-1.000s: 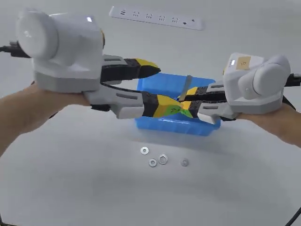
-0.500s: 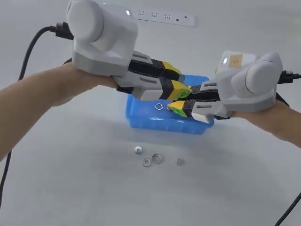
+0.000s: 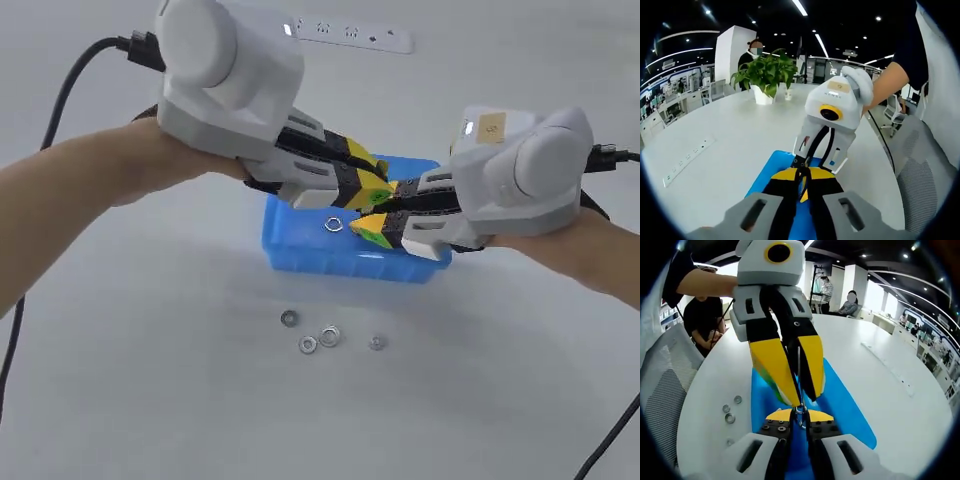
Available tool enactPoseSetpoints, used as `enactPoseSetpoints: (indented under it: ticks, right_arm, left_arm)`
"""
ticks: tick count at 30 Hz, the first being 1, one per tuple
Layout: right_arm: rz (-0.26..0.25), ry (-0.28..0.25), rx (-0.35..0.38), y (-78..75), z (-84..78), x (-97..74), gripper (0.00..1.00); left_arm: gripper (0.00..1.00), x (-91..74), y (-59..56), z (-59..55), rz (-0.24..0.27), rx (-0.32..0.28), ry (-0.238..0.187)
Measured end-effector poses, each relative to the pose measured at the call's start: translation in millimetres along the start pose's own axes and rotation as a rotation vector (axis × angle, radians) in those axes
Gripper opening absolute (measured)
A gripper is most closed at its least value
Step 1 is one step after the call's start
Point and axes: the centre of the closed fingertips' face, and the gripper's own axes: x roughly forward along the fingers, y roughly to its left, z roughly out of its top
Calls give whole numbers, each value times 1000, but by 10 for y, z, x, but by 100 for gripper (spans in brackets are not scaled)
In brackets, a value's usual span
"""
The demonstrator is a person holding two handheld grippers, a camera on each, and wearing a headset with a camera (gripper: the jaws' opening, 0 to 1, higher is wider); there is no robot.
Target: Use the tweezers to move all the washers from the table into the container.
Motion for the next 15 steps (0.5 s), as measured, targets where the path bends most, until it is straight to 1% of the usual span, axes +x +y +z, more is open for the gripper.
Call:
enactPoseSetpoints:
  ticks: [6,8,9,15]
  right_arm:
    - [-6,0,-21,-7,41,-12,11]
    - [-7,1,-25,-8,45,-19,11]
    - [-8,1,-28,-8,46,-22,11]
    - [-12,8,-44,4,53,-42,12]
  left_arm:
    - [7,-49,2,34,17,62,-7]
    - [7,-51,9,40,17,68,-4]
    - [7,-54,13,44,20,81,-3]
    - [7,-66,-7,49,22,106,2]
